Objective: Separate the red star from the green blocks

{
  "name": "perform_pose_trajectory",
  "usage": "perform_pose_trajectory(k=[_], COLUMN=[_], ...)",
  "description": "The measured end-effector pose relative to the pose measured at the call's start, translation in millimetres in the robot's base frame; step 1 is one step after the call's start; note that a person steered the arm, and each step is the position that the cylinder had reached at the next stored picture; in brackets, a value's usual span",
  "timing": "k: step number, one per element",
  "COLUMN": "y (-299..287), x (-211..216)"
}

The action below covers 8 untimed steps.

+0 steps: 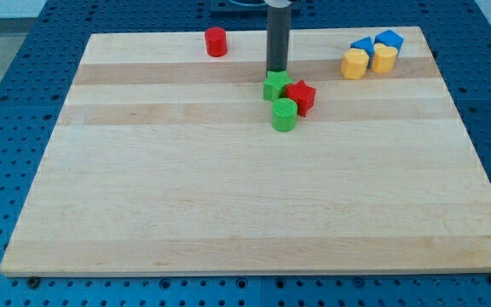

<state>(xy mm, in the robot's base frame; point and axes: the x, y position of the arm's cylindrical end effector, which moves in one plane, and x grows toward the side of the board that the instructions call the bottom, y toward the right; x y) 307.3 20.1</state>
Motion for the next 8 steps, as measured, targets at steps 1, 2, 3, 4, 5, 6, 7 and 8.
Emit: perform_pose_trajectory(k=[1,2,3,4,5,6,7,8], y=[-14,-14,-22,-13,14,45,64,77], x=[33,61,42,32,35,54,85,101])
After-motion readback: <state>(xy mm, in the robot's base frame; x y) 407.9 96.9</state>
